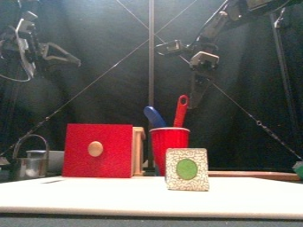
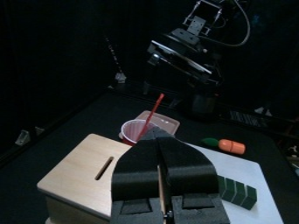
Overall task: Place sushi on board then cut the sushi with the knife then place the pieces on the plate
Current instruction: Pick knife at handle with right hand
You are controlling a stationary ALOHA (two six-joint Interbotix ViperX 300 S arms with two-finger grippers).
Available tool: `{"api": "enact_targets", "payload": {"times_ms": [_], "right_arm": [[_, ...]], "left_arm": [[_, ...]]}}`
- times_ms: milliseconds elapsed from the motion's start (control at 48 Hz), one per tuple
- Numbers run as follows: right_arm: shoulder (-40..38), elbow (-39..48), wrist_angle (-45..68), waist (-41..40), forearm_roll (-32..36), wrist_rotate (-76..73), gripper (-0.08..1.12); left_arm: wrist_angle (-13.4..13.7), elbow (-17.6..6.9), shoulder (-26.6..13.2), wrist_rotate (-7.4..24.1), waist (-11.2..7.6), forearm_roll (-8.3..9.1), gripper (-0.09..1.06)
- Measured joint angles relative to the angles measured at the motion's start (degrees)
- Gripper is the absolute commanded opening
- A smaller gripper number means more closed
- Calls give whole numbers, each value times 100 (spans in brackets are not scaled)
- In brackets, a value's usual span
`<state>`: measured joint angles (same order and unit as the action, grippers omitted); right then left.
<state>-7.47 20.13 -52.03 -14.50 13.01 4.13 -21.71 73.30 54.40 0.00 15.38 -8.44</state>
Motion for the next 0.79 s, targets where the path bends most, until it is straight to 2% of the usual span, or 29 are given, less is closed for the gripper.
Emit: {"api": "enact_targets", "payload": {"times_ms": [188, 479, 604, 792], "right_arm": [[264, -185, -35, 26, -53, 9, 101], [615, -483, -369, 26, 158, 9, 100], [773, -703, -519, 35, 220, 18, 93], [1002, -1011, -809, 79, 316, 35, 76]], "left_arm": [[0, 44, 0, 9, 9, 0, 2], [0, 123, 0, 0, 141, -9, 2], [-9, 167, 0, 0, 132, -18, 2], [0, 246, 9, -9, 176, -9, 2]]}}
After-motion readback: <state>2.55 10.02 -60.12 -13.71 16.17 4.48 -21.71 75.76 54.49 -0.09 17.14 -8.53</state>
